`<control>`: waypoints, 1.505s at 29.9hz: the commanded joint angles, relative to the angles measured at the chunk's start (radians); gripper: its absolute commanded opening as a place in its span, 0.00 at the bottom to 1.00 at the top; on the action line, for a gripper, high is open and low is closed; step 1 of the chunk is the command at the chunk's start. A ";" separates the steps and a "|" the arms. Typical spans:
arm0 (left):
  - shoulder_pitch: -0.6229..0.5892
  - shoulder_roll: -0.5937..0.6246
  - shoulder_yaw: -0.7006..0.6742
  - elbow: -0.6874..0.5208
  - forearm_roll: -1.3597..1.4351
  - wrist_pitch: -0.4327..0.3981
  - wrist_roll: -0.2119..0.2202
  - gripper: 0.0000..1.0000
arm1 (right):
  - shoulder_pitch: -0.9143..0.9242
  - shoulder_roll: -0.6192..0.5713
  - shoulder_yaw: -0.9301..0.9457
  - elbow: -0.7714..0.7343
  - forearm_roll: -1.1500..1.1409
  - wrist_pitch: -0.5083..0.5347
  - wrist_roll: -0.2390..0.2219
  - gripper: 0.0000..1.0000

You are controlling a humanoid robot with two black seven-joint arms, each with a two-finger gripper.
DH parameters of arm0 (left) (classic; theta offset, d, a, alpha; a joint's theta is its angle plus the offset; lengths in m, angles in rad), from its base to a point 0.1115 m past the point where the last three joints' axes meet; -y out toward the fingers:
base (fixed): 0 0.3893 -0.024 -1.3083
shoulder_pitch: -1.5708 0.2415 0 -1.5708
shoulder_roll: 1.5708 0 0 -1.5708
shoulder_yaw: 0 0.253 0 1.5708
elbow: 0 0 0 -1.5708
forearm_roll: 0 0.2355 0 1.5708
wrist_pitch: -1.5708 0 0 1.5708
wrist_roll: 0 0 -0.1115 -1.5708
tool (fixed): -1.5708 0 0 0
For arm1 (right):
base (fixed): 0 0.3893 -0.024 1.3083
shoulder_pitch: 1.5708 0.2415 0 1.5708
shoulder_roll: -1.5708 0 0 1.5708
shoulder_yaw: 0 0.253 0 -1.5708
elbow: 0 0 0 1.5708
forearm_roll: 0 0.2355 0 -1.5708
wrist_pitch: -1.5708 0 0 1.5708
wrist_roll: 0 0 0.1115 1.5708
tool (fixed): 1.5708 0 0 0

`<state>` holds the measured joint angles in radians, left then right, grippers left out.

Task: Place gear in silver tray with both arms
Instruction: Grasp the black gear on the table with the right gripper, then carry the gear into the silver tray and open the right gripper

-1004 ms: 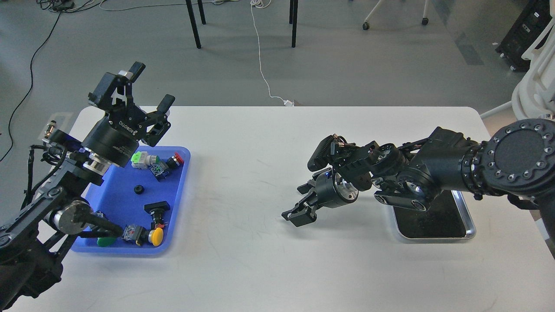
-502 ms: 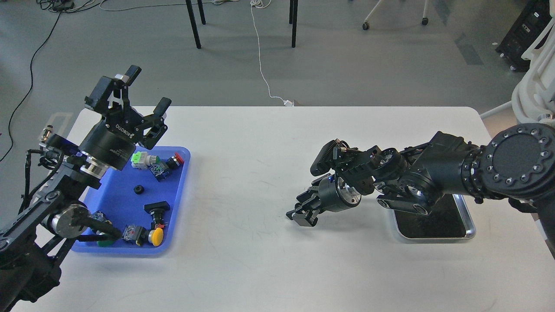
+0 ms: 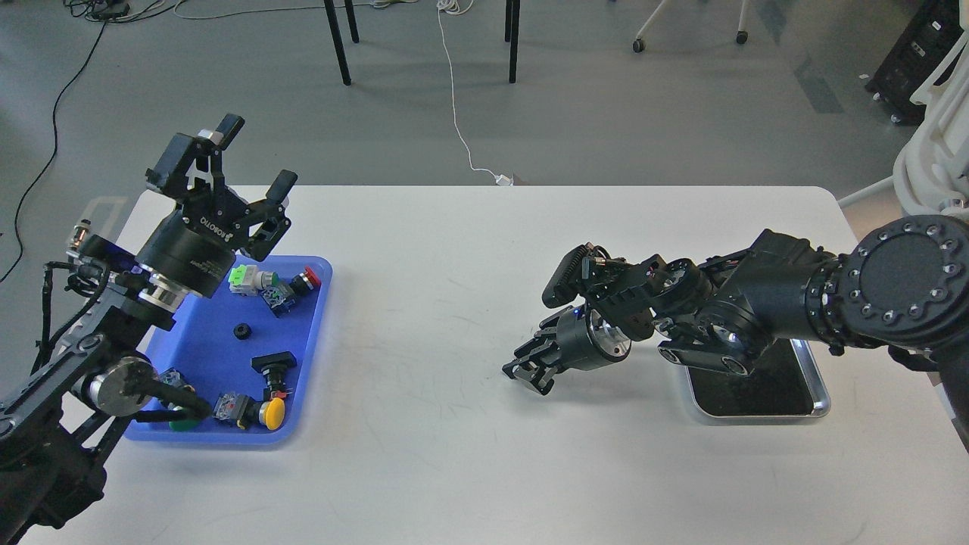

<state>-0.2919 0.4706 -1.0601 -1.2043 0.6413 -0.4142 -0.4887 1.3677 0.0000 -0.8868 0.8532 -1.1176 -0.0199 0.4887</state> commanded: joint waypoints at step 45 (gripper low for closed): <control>0.000 -0.067 0.008 -0.026 0.008 0.000 0.002 0.98 | -0.047 -0.517 -0.041 -0.048 -0.145 0.008 0.000 0.21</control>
<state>-0.2914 0.4158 -1.0543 -1.2304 0.6485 -0.4143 -0.4887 1.3549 -0.5452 -0.9415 0.8428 -1.2684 -0.0123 0.4886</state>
